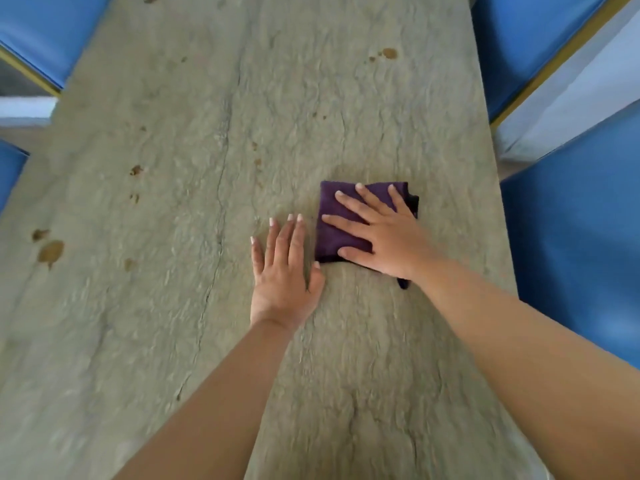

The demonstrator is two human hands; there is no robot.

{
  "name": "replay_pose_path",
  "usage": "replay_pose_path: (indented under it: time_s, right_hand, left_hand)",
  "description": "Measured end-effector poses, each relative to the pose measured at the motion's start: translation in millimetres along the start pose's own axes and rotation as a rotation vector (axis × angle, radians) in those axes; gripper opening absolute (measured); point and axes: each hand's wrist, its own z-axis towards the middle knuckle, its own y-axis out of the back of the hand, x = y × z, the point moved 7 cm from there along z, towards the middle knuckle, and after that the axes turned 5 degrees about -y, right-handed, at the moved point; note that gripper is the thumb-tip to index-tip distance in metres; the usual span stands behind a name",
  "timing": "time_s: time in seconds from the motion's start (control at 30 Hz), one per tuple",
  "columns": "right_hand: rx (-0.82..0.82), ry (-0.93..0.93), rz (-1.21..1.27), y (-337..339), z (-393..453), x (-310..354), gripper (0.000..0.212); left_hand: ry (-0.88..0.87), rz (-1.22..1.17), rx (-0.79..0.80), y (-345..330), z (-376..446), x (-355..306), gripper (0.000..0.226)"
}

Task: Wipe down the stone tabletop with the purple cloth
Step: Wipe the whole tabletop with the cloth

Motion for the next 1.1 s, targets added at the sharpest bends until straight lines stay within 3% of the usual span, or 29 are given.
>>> replay_pose_path:
  time_s: [0.07, 0.2, 0.27, 0.37, 0.47, 0.53, 0.6, 0.67, 0.73, 0.9, 1.03, 1.1]
  right_hand:
    - [-0.013, -0.109, 0.018, 4, 12, -37, 0.061]
    - [-0.022, -0.688, 0.08, 2, 46, -62, 0.064]
    - [-0.013, -0.655, 0.064, 0, 50, -29, 0.064]
    - [-0.041, -0.304, 0.001, -5, 23, 19, 0.064]
    - [-0.018, -0.039, -0.039, -8, -18, 9, 0.062]
    - [-0.029, -0.157, -0.037, -5, -41, -24, 0.061]
    - [-0.035, -0.478, 0.019, -6, -66, -50, 0.061]
    - [-0.028, -0.736, 0.047, -13, -83, -41, 0.062]
    - [-0.024, -0.787, 0.036, -17, -91, -1, 0.062]
    - [-0.031, -0.414, 0.057, -27, -120, 128, 0.063]
    - [-0.017, 0.005, 0.009, -37, -185, 173, 0.056]
    - [-0.019, 0.06, -0.015, -36, -218, 150, 0.054]
  left_hand:
    - [-0.013, -0.018, -0.006, 0, 0, 0, 0.073]
    - [-0.027, -0.088, -0.034, 2, 0, -1, 0.072]
    - [-0.025, -0.122, -0.05, 2, -1, 0, 0.072]
    - [-0.019, -0.173, -0.088, 3, 0, 2, 0.069]
    - [-0.017, -0.18, -0.109, 3, -1, 3, 0.065]
    - [-0.028, -0.139, -0.091, 2, 0, 3, 0.066]
    - [-0.047, -0.1, -0.061, 1, -1, 1, 0.067]
    - [-0.068, -0.087, -0.046, -1, -1, 1, 0.069]
    - [-0.062, -0.164, -0.034, 1, -1, 3, 0.068]
    - [0.102, -0.666, 0.018, 7, -26, 18, 0.048]
    - [0.029, -0.522, 0.057, 10, -88, 10, 0.045]
    - [-0.039, -0.394, 0.085, 6, -117, 1, 0.047]
